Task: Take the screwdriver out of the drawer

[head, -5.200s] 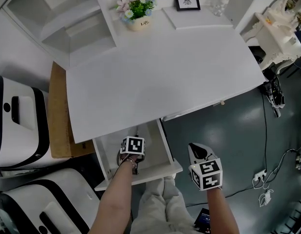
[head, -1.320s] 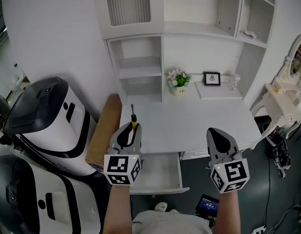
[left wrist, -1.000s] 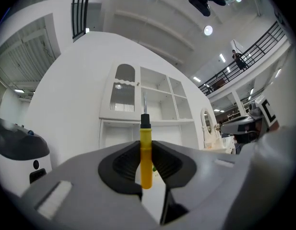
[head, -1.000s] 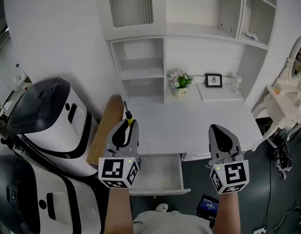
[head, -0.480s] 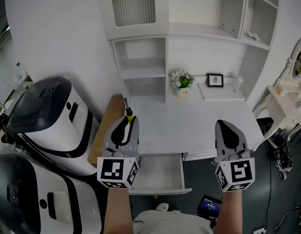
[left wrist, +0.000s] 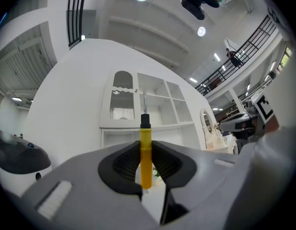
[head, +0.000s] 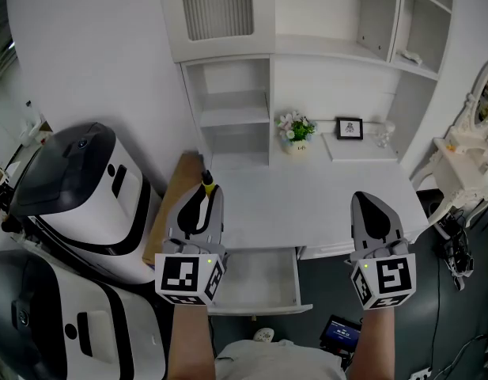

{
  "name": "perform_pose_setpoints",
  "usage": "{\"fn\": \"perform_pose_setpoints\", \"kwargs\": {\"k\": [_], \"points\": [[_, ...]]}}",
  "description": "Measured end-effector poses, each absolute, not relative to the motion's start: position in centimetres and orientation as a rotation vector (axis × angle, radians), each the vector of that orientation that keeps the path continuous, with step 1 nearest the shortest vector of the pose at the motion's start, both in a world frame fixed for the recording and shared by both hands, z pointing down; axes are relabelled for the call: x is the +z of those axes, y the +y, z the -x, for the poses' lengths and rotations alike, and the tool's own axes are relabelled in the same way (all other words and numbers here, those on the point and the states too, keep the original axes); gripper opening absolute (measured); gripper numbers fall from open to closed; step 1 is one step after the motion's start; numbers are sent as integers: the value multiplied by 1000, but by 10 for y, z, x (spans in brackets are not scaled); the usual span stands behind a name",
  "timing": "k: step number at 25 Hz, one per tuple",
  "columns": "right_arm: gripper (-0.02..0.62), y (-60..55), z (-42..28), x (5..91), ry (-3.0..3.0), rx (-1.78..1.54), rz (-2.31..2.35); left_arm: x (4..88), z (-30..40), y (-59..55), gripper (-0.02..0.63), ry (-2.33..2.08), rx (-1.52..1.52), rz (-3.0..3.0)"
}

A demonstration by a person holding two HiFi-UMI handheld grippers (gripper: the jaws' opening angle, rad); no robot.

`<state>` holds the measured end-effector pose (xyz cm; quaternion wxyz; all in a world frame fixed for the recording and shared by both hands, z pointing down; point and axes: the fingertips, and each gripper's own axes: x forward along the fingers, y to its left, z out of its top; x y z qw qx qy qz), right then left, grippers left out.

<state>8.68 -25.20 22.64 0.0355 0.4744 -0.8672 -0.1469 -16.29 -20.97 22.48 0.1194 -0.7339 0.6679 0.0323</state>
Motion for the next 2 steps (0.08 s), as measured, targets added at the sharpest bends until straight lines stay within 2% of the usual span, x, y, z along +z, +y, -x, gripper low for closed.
{"fn": "perform_pose_setpoints", "kwargs": {"k": [2], "points": [[6,-251,-84,227,-2664,-452,-1456,224,165,-209,80,1951,94,2143]]}}
